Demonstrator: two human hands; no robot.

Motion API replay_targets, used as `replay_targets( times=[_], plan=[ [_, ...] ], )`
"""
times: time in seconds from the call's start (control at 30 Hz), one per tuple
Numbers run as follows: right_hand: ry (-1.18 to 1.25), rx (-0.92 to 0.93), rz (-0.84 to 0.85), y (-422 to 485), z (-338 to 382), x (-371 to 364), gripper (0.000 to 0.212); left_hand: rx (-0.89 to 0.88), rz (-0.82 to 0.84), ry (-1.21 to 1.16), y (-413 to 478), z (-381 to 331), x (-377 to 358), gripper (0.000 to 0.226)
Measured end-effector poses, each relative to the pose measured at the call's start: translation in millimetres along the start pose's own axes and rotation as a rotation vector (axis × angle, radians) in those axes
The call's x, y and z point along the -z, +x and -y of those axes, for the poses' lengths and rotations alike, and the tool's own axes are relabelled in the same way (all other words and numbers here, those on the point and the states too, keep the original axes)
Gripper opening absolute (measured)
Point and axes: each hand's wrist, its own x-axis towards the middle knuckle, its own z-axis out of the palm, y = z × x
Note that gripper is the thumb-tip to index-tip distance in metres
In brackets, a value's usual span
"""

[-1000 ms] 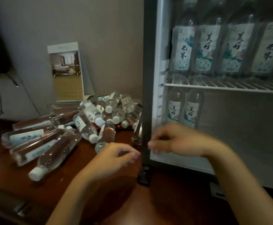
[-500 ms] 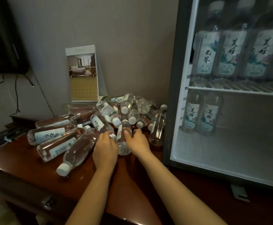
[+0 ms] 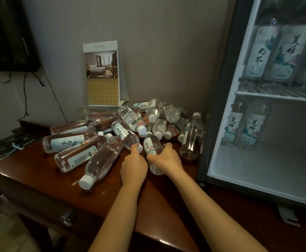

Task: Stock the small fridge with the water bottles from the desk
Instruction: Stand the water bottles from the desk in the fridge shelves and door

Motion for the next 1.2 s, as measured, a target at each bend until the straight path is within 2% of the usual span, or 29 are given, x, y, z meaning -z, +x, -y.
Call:
replay_targets(
  times=[0.2,0.47,0.57,0.73,0.9,1.03,1.2],
  plan=[
    [0.008,0.052,0.044,-20,-13,7,0.072,-0.113,0.117,-0.018,-2,-2,1,0.044],
    [0.081,0.146,0.127,-35,-30,24,0.067,-0.193,0.116,-0.164,-4,0,1,0.052],
    [0.155,0.214,0.119,-42,-39,28,0.070,-0.218,0.059,-0.275,-4,2,0,0.052],
    [0.211,0.344,0.147,-50,-48,34,0.069,-0.059,0.014,-0.514,1,3,-2,0.049],
    [0.269,0.355,0.261,-57,-50,43,0.074,0.162,0.250,-0.948,-3,-4,8,0.042],
    [0.210,0.362,0.341,-65,-48,46,0.085,0.170,0.354,-1.069,-16,-8,19,0.039],
    [0.157,0.391,0.300,-80,-52,48,0.086,0.144,0.416,-1.117,-35,-12,39,0.059]
  ],
)
